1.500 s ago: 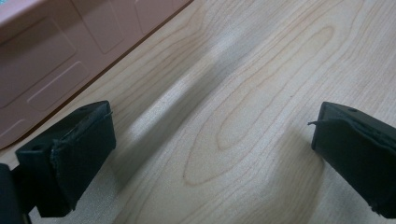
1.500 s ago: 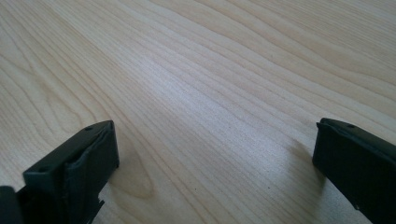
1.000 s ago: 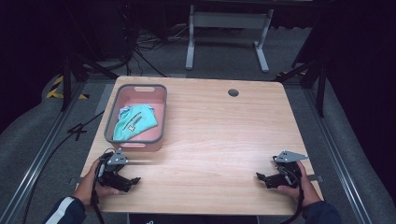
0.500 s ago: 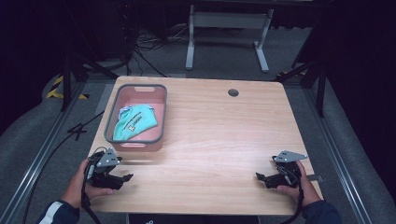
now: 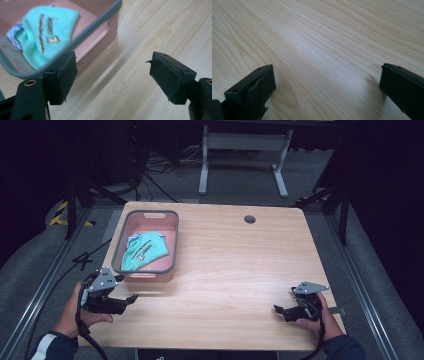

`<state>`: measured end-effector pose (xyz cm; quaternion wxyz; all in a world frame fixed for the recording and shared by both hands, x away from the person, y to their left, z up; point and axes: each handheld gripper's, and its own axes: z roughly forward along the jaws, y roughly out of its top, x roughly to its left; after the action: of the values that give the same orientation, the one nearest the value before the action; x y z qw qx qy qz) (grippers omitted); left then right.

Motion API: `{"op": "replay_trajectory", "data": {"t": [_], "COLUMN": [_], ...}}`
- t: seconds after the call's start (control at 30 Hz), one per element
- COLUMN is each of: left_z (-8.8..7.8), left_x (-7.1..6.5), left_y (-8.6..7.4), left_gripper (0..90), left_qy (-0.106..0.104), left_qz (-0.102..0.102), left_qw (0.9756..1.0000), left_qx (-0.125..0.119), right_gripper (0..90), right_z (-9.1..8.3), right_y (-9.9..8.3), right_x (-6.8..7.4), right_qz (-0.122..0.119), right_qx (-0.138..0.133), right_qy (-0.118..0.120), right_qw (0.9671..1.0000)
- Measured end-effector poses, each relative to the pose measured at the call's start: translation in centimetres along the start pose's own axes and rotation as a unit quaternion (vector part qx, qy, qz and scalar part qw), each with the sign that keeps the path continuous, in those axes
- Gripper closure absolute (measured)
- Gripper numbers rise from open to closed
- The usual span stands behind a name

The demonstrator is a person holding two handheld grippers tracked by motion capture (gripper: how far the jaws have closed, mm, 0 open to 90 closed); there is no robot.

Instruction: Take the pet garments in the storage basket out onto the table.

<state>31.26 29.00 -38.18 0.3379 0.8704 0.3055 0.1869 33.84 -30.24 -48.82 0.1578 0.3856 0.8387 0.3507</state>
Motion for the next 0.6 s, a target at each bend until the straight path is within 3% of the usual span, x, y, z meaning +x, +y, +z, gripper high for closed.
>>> {"op": "replay_trajectory", "data": {"t": [0.23, 0.3, 0.4, 0.6], "left_z": [0.5, 1.1, 2.0, 4.3], "left_x": [2.1, 3.0, 4.0, 5.4], "left_y": [3.1, 4.0, 5.1, 6.7], "left_gripper": [20.5, 20.5, 20.3, 19.1], "left_qy": [0.009, 0.021, 0.01, 0.013], "left_qz": [0.0, 0.006, 0.002, -0.009], "left_qw": [0.9998, 0.9993, 0.9991, 0.9979], "left_qx": [0.017, 0.032, 0.042, 0.063], "right_gripper": [0.5, 0.5, 0.5, 0.5], "right_z": [0.0, 0.0, 0.0, -0.1], "right_y": [0.0, 0.0, 0.0, 0.0], "right_x": [0.0, 0.0, 0.0, 0.0], "right_qz": [0.0, 0.0, 0.0, 0.001], "right_qx": [0.0, 0.0, 0.0, 0.001], "right_qy": [0.0, 0.0, 0.0, 0.001], "right_qw": [1.0, 1.0, 1.0, 1.0]}}
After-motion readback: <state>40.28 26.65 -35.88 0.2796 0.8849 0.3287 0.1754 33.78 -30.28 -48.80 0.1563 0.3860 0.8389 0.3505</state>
